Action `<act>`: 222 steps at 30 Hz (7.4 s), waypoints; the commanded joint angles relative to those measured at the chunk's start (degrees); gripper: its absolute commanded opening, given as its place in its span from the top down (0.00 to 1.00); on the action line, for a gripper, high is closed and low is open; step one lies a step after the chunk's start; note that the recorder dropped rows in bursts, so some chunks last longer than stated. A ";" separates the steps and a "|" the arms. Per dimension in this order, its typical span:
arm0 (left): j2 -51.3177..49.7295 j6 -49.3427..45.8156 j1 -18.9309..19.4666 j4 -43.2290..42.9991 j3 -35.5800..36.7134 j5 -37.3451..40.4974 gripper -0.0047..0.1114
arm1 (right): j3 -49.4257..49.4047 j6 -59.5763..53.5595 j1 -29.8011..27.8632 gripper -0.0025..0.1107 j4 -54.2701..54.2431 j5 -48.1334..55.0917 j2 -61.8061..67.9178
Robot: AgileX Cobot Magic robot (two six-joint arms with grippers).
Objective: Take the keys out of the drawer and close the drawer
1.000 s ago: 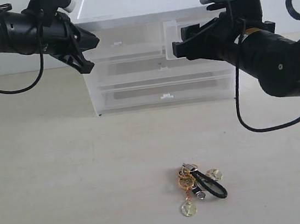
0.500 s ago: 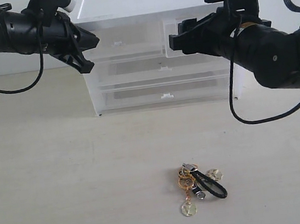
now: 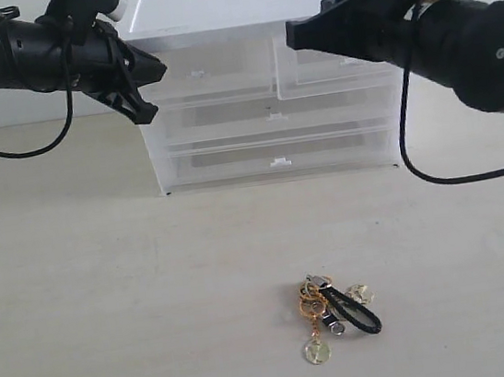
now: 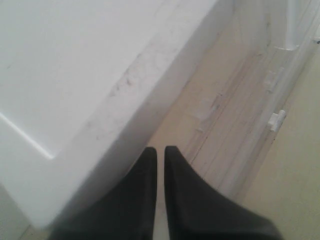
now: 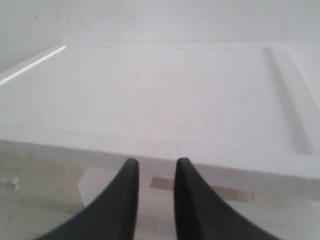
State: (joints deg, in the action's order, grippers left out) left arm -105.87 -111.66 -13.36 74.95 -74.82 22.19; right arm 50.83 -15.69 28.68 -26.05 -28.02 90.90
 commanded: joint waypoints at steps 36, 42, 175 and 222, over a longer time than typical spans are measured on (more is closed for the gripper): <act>0.50 0.17 0.12 2.23 -0.85 -4.10 0.92 | -0.57 -11.25 -6.33 0.98 -7.06 3.15 5.81; 0.50 0.17 0.12 2.23 -0.85 -4.10 0.92 | 2.33 -11.25 -6.45 0.98 -7.41 2.61 8.45; 105.87 85.17 4.60 -38.33 74.82 -30.86 0.92 | -32.37 -5.66 -6.35 0.98 -9.80 11.86 -46.37; 105.87 117.22 9.10 -77.76 74.82 -4.18 0.92 | -32.37 -5.66 -6.35 0.98 -9.69 11.75 -46.37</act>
State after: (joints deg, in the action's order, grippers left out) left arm -0.14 5.06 -4.55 -3.39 -0.01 17.93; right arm 18.74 -21.21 22.64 -36.10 -15.97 44.83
